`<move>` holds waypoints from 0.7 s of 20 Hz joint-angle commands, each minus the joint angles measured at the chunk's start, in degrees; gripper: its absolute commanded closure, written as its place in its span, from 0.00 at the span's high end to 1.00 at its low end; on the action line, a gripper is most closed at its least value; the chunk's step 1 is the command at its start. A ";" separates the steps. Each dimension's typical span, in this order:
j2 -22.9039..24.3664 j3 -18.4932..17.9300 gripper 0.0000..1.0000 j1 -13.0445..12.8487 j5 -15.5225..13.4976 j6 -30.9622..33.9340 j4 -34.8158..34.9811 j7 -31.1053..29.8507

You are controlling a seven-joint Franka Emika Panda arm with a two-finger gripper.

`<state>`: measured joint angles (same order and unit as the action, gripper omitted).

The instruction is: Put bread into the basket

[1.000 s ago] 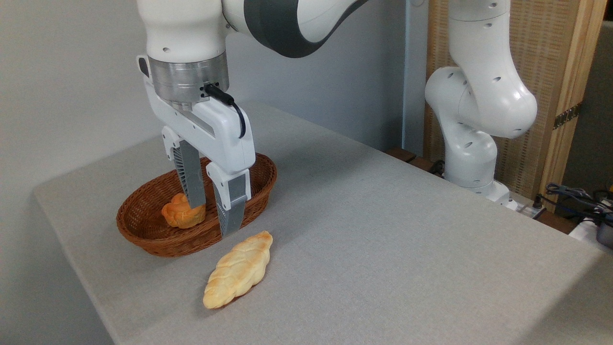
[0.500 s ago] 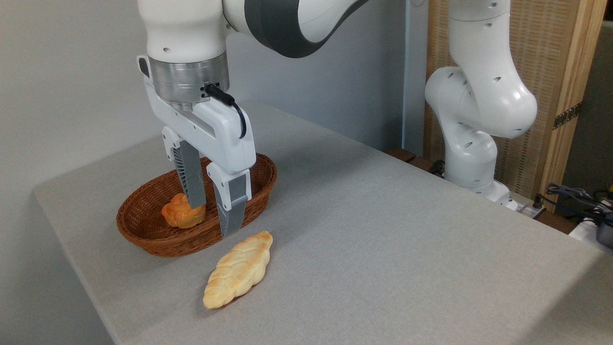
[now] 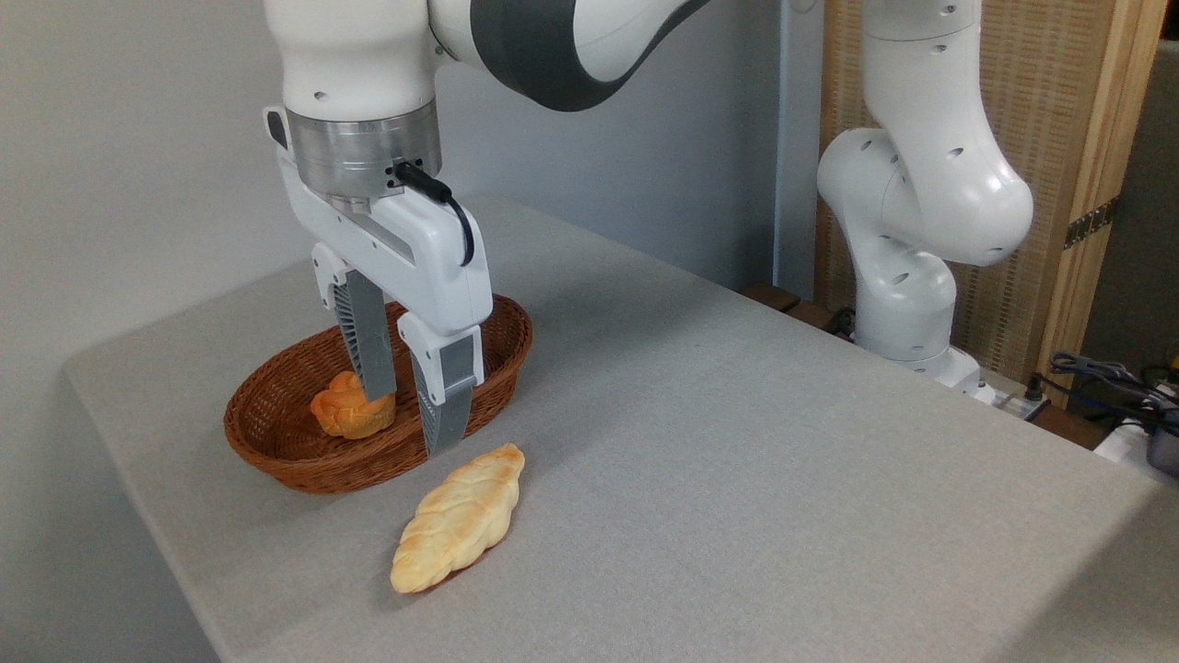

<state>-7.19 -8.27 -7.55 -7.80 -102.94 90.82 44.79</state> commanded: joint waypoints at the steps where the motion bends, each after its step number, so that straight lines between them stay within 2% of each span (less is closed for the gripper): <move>1: -0.28 -0.87 1.00 -0.54 -1.25 -0.86 0.05 1.26; 5: -0.37 -0.60 1.00 -0.80 -1.78 -0.77 0.05 0.48; 10: -1.07 2.90 1.00 -0.80 -1.78 -0.86 0.23 -2.78; 14: -1.94 3.26 1.00 -0.80 -1.43 -0.77 0.93 -2.87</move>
<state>-8.51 -4.81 -8.24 -8.69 -102.94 90.95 42.41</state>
